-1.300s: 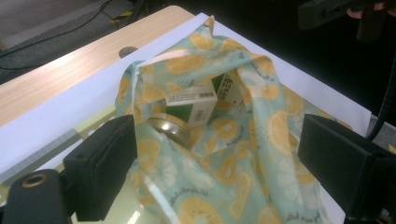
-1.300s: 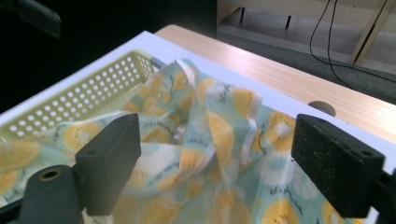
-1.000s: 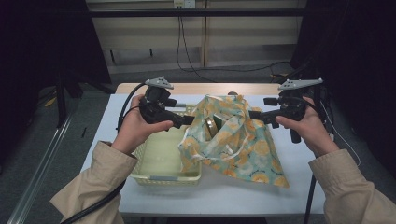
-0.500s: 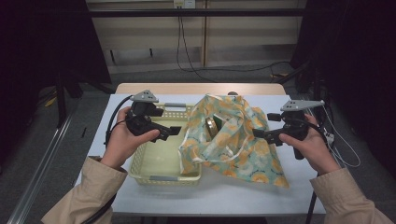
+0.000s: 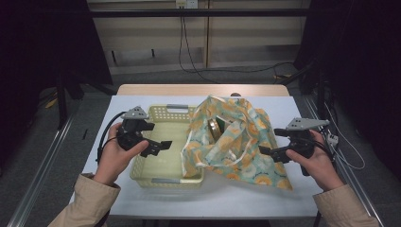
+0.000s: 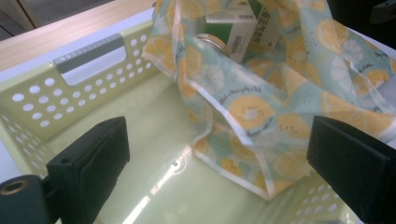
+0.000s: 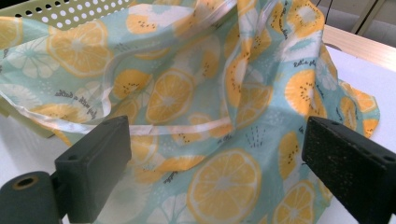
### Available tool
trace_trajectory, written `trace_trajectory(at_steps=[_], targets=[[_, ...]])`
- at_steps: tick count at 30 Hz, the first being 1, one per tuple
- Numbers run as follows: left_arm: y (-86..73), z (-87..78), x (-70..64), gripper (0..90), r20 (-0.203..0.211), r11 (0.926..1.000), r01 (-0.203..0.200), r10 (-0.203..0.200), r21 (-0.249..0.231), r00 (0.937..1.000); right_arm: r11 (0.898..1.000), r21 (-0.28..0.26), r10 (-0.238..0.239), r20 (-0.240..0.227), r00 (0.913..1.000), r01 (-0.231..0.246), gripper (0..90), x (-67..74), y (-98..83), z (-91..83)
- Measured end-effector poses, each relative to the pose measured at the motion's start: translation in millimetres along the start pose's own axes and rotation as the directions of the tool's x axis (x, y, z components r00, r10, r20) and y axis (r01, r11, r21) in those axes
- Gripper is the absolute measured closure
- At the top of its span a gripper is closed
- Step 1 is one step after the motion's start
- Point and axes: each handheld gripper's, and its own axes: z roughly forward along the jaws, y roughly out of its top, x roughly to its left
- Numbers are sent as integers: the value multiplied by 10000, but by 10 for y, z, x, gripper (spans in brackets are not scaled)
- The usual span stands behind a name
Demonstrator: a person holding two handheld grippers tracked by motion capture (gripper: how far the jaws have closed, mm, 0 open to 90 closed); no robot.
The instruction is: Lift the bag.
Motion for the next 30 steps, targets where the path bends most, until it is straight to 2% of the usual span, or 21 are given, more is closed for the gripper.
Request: trace_trajectory(at_steps=[5, 15, 19, 21, 24, 30], targets=[[-135, -58, 29, 60, -74, 10000, 43, -43, -22, 10000, 10000, 52, 32, 48, 10000, -32, 78, 4, -85, -12], [-392, -155, 86, 61, -219, 9987, 485, -489, -185, 9986, 9998, 16, -180, 165, 9997, 179, 77, 69, -187, -51], [-484, -205, 56, 62, -238, 9983, 464, -473, -358, 9986, 9999, -37, -142, 152, 9998, 143, 77, 96, -252, -69], [-530, -207, 50, 61, -225, 9987, 441, -447, -242, 9987, 9999, -23, -112, 160, 9998, 112, 76, 103, -299, -71], [-607, -207, 66, 61, -168, 9976, 623, -628, -306, 9979, 10000, 40, -54, 149, 9999, 53, 77, 99, -366, -66], [-755, -275, 114, 61, -306, 9942, 913, -931, -575, 9952, 9998, 1, 175, 197, 9997, -175, 76, 68, -478, -81]])
